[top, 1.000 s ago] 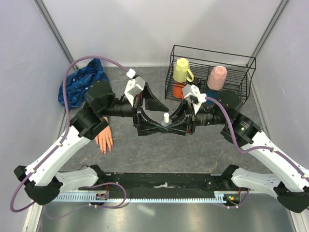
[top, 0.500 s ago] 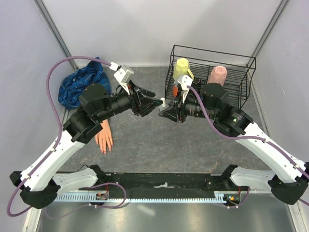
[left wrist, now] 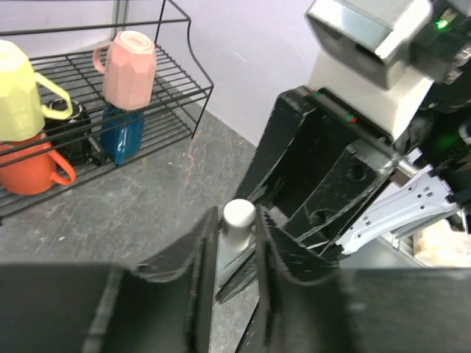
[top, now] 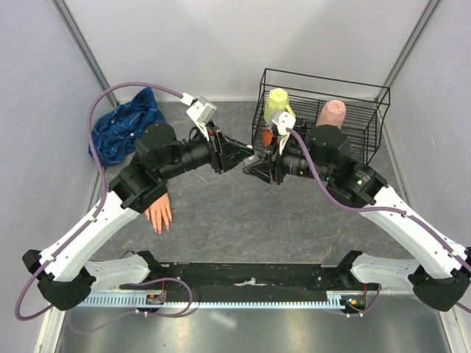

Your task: Paint the nails

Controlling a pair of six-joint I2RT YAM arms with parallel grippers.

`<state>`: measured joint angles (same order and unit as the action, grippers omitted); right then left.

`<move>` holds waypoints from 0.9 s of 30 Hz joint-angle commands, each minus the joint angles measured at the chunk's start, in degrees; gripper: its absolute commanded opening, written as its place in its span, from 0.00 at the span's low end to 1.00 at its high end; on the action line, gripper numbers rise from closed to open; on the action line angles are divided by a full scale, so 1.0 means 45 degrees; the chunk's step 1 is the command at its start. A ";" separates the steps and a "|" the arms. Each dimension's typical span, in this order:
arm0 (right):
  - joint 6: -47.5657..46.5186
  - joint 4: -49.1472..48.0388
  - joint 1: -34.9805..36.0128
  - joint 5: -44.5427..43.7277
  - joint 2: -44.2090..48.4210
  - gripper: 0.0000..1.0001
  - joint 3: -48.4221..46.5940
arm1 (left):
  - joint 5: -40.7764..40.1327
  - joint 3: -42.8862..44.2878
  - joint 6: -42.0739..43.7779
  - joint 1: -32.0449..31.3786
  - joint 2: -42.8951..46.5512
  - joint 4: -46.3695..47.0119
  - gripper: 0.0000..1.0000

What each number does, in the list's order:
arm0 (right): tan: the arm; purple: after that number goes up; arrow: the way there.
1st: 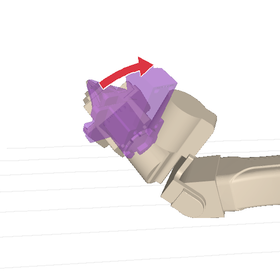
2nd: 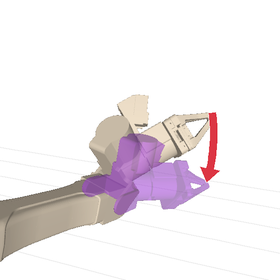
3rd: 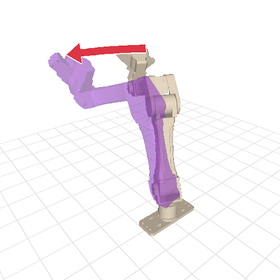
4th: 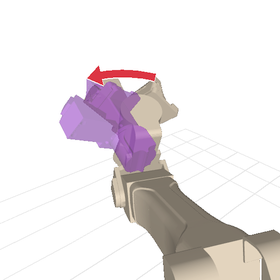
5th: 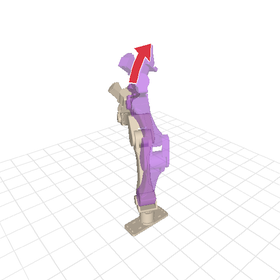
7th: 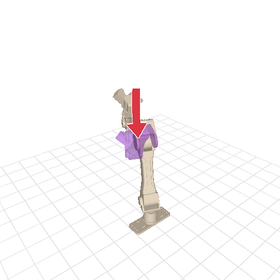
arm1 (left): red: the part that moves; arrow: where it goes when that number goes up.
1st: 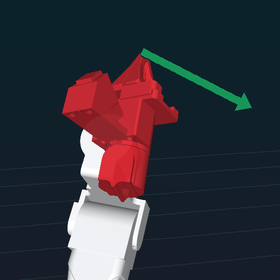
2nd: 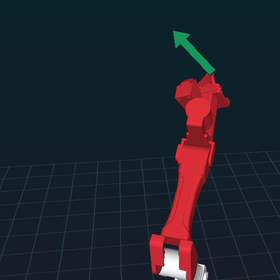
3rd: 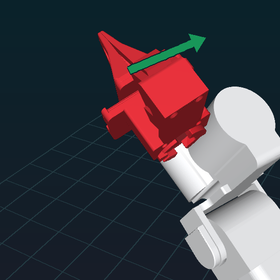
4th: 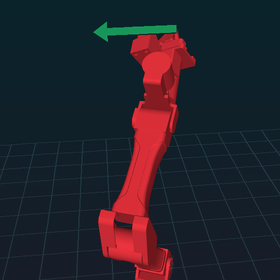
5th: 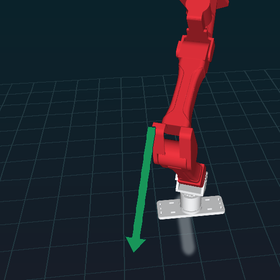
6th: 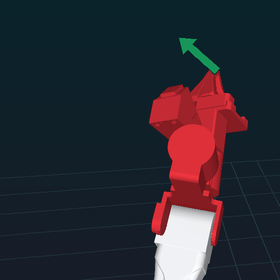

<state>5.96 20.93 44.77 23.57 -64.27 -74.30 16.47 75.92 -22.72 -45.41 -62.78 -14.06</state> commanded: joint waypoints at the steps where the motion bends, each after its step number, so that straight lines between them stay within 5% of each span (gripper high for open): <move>1: 0.0102 -0.0471 -0.0028 -0.0101 0.0298 0.00 -0.0598 | 0.0596 0.0082 -0.0322 -0.0046 -0.0110 0.0956 0.27; 5: 0.0180 -0.0666 -0.0008 0.0190 0.0473 0.00 -0.0539 | 0.2815 -0.0190 -0.0420 -0.0046 -0.0169 0.1599 0.02; 9: 0.0258 -0.1425 -0.0008 0.2139 0.0824 0.00 -0.0072 | 0.8029 -0.1009 -0.0300 -0.0007 -0.0228 0.3802 0.02; 12: 0.1172 -0.3199 -0.0008 0.5456 0.1215 0.00 0.0826 | 1.2092 -0.2103 -0.2593 -0.0046 -0.0442 0.7704 0.02; 15: 0.4379 -0.7119 -0.0008 0.8370 0.1489 0.00 0.2094 | 1.4188 -0.2788 -0.5234 -0.0143 -0.0716 1.1451 0.02; 17: 0.6070 -1.0403 -0.0008 0.8803 0.1703 0.00 0.2955 | 1.4699 -0.2731 -0.5419 -0.0183 -0.0658 1.1661 0.02; 19: 0.6238 -1.0397 -0.0008 0.8805 0.1821 0.00 0.2919 | 1.4623 -0.2381 -0.4508 -0.0163 -0.0541 1.0205 0.02; 22: 0.4443 -0.7880 -0.0028 0.8123 0.1861 0.00 0.2295 | 1.2890 -0.1113 -0.0763 -0.0105 -0.0093 0.4761 0.06; 23: 0.3723 -0.6791 0.0011 0.7715 0.1880 0.00 0.2042 | 1.1375 -0.0394 0.0834 -0.0124 -0.0052 0.2156 0.14; 24: 0.3445 -0.6451 -0.0008 0.7518 0.1880 0.00 0.1981 | 1.0664 -0.0116 0.1275 -0.0105 0.0006 0.1434 0.34; 27: 0.2351 -0.4986 0.0011 0.6581 0.1841 0.00 0.1669 | 0.8026 0.0335 0.2000 0.0051 0.0531 -0.0056 0.62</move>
<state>22.92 -4.64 45.32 59.37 -56.95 -62.26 63.33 73.80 -25.30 -44.97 -64.05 4.16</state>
